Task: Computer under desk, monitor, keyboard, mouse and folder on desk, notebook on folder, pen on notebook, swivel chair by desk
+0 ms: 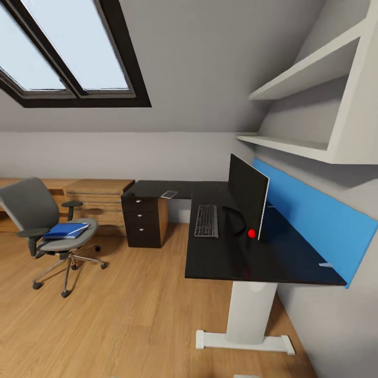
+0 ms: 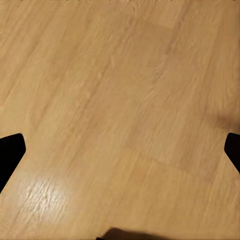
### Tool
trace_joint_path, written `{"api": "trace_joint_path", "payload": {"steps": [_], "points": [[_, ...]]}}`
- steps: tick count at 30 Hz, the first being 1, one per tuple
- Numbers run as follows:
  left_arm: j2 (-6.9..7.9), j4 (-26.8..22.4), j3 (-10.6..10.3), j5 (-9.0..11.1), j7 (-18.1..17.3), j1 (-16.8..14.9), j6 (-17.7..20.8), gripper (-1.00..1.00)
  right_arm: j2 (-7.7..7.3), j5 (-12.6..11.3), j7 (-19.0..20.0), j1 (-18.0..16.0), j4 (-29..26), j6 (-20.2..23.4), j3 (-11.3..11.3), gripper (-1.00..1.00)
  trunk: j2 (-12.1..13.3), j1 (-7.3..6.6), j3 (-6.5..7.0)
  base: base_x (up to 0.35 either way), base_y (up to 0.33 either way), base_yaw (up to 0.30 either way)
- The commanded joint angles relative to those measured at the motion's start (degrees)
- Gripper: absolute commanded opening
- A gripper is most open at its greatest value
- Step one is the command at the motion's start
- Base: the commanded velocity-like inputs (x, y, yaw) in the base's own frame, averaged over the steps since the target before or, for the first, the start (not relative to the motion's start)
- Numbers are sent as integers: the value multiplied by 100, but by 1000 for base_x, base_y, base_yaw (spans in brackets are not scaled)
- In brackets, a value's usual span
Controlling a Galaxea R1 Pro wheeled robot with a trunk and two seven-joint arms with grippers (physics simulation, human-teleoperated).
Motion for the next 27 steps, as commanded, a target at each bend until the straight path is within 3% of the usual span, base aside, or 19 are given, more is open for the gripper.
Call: {"api": "trace_joint_path", "payload": {"steps": [1, 6, 20, 24, 27], "points": [[-2, -9, 5, 31, 22, -4, 19, 100, 517, -84, -24, -8, 514, -138, -214, 100, -3, 0, -12, 25, 304, 219], [1, -4, 6, 31, 33, -1, 17, 100, 550, -68, 5, -8, 563, -225, -479, 100, -3, 0, -38, 109, 293, 224], [-6, 0, 5, 27, 35, -2, 8, 100, 522, 13, 262, -8, 608, -273, -511, 100, -3, 0, -99, 239, 261, 239], [-7, 0, -10, 22, 35, 0, 8, 100, 521, 168, 267, -8, 617, -275, -509, 100, -3, 0, -120, 252, 256, 220], [-11, -3, -18, 10, 42, -3, -37, 100, 515, 461, 270, -8, 625, -276, -504, 100, -3, 0, -140, 280, 220, 177]]}}
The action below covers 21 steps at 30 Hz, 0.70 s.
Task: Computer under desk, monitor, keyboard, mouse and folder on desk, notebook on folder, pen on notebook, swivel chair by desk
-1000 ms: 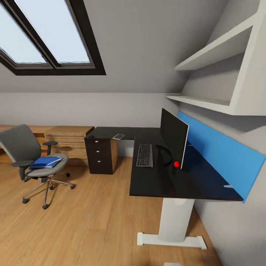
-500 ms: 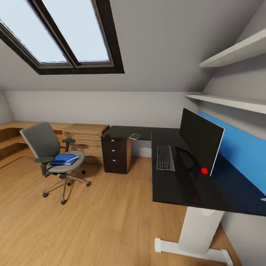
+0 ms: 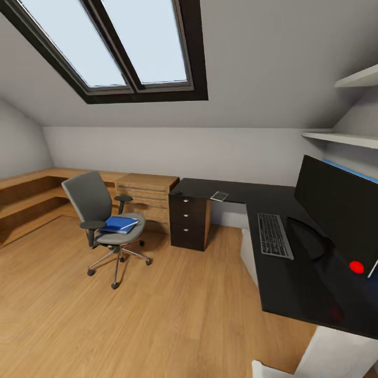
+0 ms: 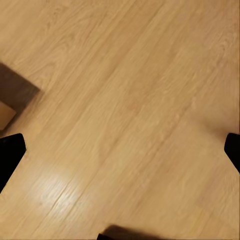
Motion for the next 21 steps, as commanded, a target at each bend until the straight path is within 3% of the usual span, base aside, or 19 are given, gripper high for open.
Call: {"api": "trace_joint_path", "payload": {"steps": [1, 5, 17, 21], "points": [[-1, -8, -6, 30, 23, -3, 5, 100, -2, 7, -29, -6, 1, -26, 50, 100, -4, 3, -13, 290, 203, 166], [-13, -7, -14, 19, 17, -1, -119, 100, 3, 366, -31, -6, 77, -27, 53, 100, -4, 3, -41, 308, 160, 147], [-14, -6, -14, 17, 21, -1, -143, 100, -3, 462, -26, -6, 133, -164, 71, 100, -4, 3, -90, 321, 105, 74], [-14, -6, -12, 17, 23, -3, -148, 100, -13, 618, -25, -6, 157, -292, 89, 100, -4, 3, -91, 329, 15, 5]]}}
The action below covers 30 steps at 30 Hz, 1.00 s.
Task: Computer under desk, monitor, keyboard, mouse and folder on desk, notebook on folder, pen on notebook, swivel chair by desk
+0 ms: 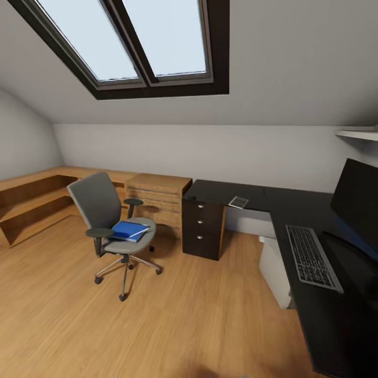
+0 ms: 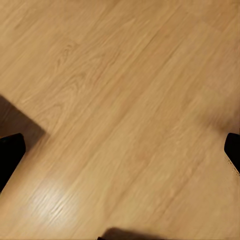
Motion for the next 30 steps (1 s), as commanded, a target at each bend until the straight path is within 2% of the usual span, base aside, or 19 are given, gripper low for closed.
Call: {"api": "trace_joint_path", "payload": {"steps": [1, 8, 30], "points": [[0, -11, -7, 31, 23, -1, 25, 100, -7, 34, -29, -6, 48, -43, 49, 100, -3, 3, -7, 330, 6, 2], [1, -3, -7, 37, 6, 1, 24, 100, -10, 168, -32, -6, 187, -86, 48, 100, -3, 3, -7, 331, 2, 1], [1, 76, -10, 31, 0, 1, 16, 100, -10, 189, -33, -6, 200, -99, 48, 100, -3, 3, -7, 336, 0, 0]]}}
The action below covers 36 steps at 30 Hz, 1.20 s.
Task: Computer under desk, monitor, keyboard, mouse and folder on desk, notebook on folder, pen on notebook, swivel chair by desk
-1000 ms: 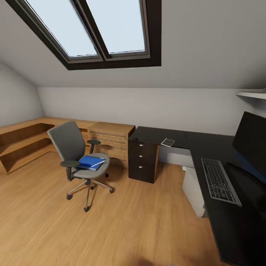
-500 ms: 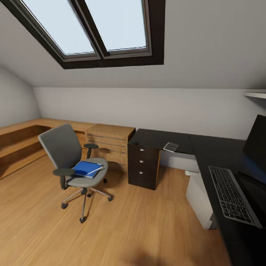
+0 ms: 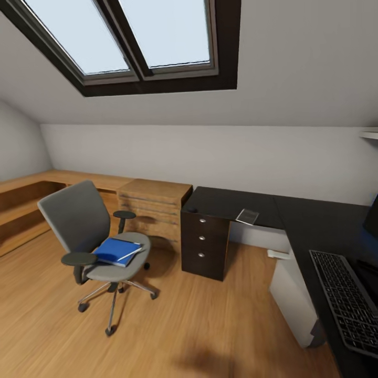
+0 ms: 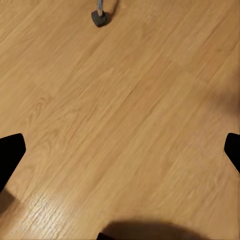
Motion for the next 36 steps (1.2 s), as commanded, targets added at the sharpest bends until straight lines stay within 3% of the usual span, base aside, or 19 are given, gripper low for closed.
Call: {"api": "trace_joint_path", "payload": {"steps": [1, 36], "points": [[0, -11, -6, 31, 26, -2, 24, 100, 0, -45, -26, -5, 1, -18, 49, 100, -3, 4, -6, 336, 0, 0], [-8, -11, -6, 31, 23, 0, -177, 100, 0, -41, -26, -5, -13, -257, 50, 100, -3, 4, -6, 336, 0, 0]]}}
